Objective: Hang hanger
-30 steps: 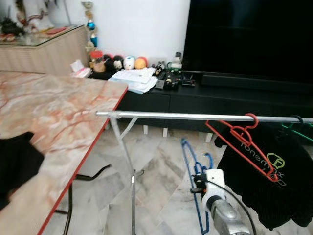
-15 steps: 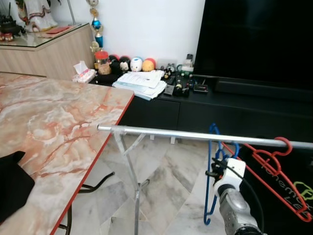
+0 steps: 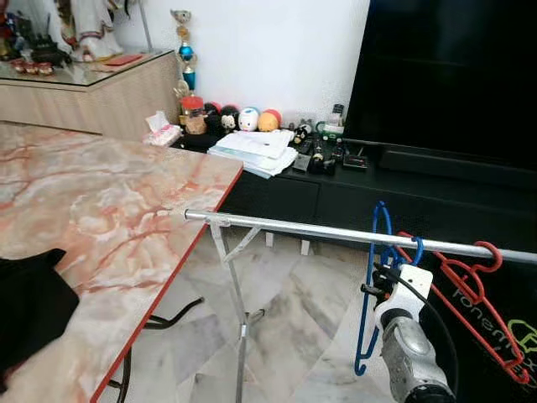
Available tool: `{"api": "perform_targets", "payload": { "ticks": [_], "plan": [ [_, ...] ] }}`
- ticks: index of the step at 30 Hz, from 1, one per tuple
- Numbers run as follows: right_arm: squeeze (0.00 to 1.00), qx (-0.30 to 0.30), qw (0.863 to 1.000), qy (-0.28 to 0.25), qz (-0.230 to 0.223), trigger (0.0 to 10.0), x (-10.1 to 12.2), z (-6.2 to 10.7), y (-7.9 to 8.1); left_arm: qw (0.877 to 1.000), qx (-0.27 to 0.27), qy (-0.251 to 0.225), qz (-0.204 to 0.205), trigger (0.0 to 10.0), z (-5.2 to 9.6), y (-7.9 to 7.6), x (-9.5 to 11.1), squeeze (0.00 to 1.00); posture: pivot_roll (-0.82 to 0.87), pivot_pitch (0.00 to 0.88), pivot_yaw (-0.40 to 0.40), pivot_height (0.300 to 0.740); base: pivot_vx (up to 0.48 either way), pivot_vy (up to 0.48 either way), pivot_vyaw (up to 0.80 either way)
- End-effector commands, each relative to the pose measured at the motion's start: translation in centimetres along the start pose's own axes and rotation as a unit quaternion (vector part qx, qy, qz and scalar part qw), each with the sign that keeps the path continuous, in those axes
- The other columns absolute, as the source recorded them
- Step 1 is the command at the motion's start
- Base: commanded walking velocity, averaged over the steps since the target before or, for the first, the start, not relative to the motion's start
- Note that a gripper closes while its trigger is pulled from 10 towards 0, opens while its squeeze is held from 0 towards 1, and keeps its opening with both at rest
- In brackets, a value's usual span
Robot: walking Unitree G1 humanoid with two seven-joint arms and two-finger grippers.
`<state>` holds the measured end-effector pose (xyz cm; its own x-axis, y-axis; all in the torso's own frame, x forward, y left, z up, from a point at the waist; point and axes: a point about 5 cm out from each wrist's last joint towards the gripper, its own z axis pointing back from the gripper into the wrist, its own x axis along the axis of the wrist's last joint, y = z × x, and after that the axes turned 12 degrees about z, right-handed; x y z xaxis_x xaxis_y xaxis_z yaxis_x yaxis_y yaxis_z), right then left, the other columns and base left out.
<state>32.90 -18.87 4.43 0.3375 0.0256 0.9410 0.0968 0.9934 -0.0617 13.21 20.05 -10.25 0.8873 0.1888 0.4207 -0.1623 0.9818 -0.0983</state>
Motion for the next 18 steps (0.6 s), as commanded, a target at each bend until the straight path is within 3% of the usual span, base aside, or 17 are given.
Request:
{"api": "perform_targets", "payload": {
  "ticks": [1,4,13,18],
  "plan": [
    [0.00,0.003,0.999,0.016,0.033,10.0,0.7,-0.5,0.0,1.000,-0.009,0.022,-0.003,10.0,0.0,-0.4,-0.9,0.00,0.01,0.000,0.019,0.740,0.000,0.000,0.00],
    [0.00,0.004,0.998,0.044,0.043,10.0,0.9,-0.9,-0.2,1.000,-0.010,0.021,-0.002,10.0,0.0,-0.4,-0.8,0.00,0.02,0.000,0.017,0.740,0.000,0.000,0.00],
    [0.00,-0.017,0.997,0.062,0.046,10.0,2.7,-1.7,-1.0,1.000,-0.012,0.022,-0.002,10.0,0.0,-0.5,-0.8,0.00,0.03,0.000,0.013,0.740,0.000,0.000,0.00],
    [0.00,-0.008,0.993,0.092,0.073,10.0,2.0,-1.6,-0.8,1.000,-0.013,0.023,-0.008,10.0,0.0,-0.5,-0.9,0.00,0.03,0.000,0.015,0.740,0.000,0.000,0.00]
  ]
}}
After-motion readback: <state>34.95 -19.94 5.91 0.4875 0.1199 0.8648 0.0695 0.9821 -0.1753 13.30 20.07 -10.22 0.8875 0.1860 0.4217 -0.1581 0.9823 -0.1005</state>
